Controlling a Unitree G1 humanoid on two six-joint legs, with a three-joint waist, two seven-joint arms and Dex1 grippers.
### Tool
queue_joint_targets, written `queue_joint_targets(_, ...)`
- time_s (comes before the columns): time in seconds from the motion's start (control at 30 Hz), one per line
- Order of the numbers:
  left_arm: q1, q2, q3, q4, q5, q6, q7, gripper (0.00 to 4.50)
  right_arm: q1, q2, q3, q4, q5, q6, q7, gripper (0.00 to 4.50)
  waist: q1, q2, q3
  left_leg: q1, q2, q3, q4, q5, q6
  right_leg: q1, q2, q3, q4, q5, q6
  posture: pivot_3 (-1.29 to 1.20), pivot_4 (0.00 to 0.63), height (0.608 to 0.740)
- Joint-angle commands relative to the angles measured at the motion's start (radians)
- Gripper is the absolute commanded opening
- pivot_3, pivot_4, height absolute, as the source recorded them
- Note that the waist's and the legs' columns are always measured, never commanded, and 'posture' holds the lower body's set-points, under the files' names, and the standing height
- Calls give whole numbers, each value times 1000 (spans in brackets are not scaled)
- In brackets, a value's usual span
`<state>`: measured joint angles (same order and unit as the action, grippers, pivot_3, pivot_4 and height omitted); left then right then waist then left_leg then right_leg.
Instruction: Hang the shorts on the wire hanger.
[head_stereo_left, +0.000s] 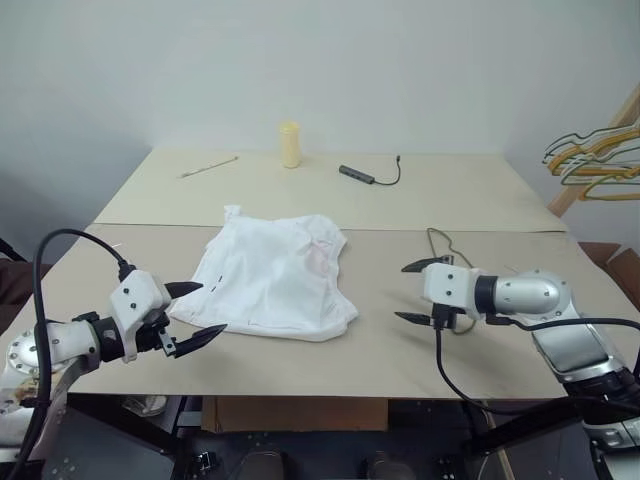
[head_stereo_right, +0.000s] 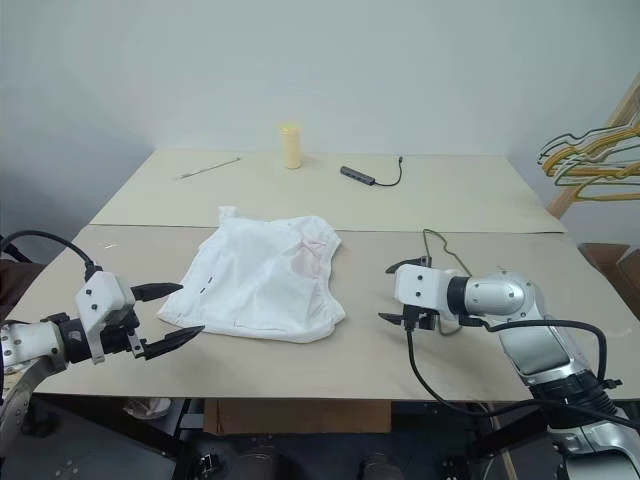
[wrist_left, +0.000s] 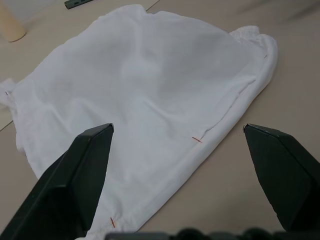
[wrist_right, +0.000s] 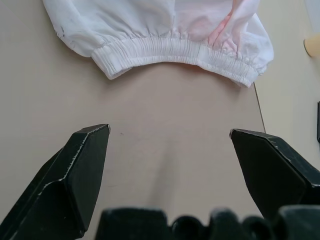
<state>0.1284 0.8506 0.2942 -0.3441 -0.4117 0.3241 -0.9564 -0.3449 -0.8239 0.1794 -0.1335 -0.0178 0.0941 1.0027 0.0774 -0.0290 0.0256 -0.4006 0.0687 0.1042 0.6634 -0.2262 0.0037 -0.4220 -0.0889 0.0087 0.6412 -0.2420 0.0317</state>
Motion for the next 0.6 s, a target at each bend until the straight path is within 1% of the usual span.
queue_joint_targets(0.03,-1,-2,19,-10,-7,-8,4,4500,-37,5,-11,-9,2,-21,4,4477,0,0,0,0,0,0,0,0,0,0,0,0,0,0,0,196,0,740)
queue_joint_targets(0.17,-16,-25,18,-1,5,-12,37,4500,-38,6,-10,-5,1,-23,4,4477,4,0,0,0,0,0,0,0,0,0,0,0,0,0,0,198,0,740)
queue_joint_targets(0.4,-14,-17,12,34,21,-53,3,4500,-35,6,-11,-7,-1,-24,2,4477,18,0,0,0,0,0,0,0,0,0,0,0,0,0,0,188,0,740)
queue_joint_targets(0.6,-28,-11,-2,74,36,-84,-24,4500,-30,9,-9,-9,-6,-28,-4,4477,19,0,0,0,0,0,0,0,0,0,0,0,0,0,0,163,0,740)
